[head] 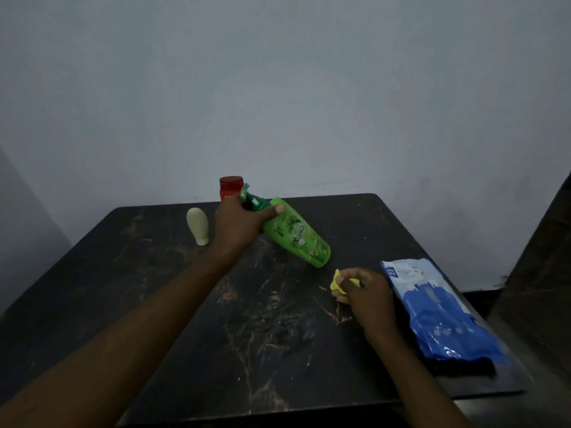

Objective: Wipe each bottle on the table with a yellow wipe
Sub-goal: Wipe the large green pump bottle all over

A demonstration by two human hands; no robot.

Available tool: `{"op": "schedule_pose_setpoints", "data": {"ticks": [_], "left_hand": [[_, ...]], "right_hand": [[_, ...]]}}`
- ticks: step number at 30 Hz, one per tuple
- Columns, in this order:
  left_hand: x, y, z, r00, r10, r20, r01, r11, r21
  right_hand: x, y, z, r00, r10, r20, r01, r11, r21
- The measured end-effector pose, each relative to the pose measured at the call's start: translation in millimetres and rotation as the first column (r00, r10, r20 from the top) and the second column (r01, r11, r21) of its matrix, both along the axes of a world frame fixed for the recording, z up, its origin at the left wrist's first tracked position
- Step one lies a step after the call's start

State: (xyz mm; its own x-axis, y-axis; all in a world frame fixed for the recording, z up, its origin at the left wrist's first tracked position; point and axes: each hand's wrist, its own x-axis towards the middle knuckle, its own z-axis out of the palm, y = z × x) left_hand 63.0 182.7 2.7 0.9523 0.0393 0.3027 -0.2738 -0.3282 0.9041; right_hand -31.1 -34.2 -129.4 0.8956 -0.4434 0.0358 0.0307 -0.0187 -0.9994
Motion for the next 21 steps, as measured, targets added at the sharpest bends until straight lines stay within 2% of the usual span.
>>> {"op": "schedule_pose_setpoints", "data": {"ticks": [4, 8, 10, 15, 21], "left_hand": [[-49, 22, -23, 0.996, -0.027, -0.087, 0.006, 0.973, -0.23], [-99, 37, -45, 0.982, -0.011, -0.186, -0.067, 0.91, -0.409], [-117, 46, -60, 0.976, 0.002, -0.218, -0.101, 0.891, -0.443], [-139, 68, -89, 0.96, -0.09, -0.266, -0.018, 0.926, -0.378], [-136, 99, -99, 0.902, -0.297, -0.313, 0.241, 0.948, -0.206]], "right_hand": [[-31, 5, 1, 0.998, -0.034, 0.045, 0.037, 0.997, -0.065], [-56, 11, 2, 0.988, -0.132, 0.085, 0.151, 0.946, -0.285], [-65, 15, 1, 0.983, -0.156, 0.093, 0.179, 0.913, -0.365], [-85, 26, -6, 0.972, -0.214, 0.097, 0.234, 0.9, -0.368], [-93, 38, -2, 0.964, -0.206, 0.165, 0.26, 0.854, -0.45]]}}
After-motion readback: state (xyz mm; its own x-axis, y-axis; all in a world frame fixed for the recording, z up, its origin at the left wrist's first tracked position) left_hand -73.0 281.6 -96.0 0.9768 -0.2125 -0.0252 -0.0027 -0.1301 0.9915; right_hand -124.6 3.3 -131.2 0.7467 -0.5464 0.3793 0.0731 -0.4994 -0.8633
